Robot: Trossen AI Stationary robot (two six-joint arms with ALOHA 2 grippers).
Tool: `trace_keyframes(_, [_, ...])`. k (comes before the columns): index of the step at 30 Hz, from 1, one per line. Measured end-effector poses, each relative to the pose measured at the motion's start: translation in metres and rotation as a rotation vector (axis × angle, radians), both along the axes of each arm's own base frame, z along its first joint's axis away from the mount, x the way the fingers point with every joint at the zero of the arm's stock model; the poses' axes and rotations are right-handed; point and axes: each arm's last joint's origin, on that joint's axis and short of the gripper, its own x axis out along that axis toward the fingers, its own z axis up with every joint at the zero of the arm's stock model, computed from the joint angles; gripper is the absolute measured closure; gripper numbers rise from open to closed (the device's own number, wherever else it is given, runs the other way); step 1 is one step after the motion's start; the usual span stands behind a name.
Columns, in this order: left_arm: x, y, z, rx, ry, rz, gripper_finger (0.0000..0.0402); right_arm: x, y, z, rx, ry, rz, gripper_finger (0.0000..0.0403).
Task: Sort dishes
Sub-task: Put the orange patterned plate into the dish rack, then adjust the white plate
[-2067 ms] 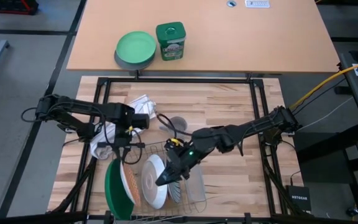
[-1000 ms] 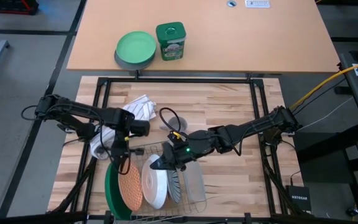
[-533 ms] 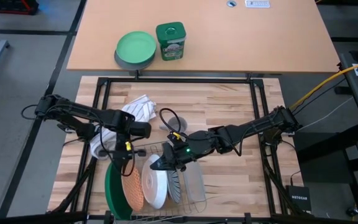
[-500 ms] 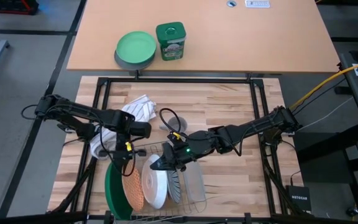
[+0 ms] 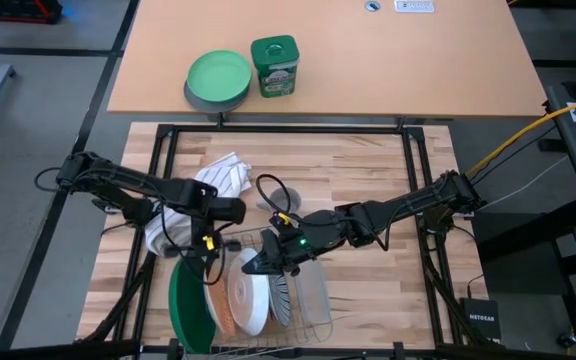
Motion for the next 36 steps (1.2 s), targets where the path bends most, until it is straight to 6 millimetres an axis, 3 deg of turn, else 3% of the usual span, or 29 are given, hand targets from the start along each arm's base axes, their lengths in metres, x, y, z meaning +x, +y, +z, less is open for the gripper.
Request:
trace_keyframes(5, [0.0, -0.006, -0.002, 0.08, 0.043, 0.049, 0.0372, 0.0, 0.0, 0.0, 0.0, 0.0, 0.001, 0.0324])
trace_keyframes(9, [-0.002, -0.01, -0.005, 0.185, 0.063, 0.085, 0.0326, 0.0, 0.0, 0.0, 0.0, 0.0, 0.0, 0.0324])
trace_keyframes(16, [-0.003, -0.014, -0.004, 0.186, 0.043, 0.065, 0.0258, 0.0, 0.0, 0.0, 0.0, 0.0, 0.001, 0.0324])
trace_keyframes(24, [-0.012, -0.011, 0.01, 0.163, -0.027, 0.061, 0.0264, 0.0, 0.0, -0.002, -0.054, -0.005, 0.01, 0.0324])
trace_keyframes(36, [-0.033, -0.006, 0.037, 0.133, -0.182, 0.054, 0.027, -0.005, -0.002, -0.02, -0.122, 0.182, 0.003, 0.0324])
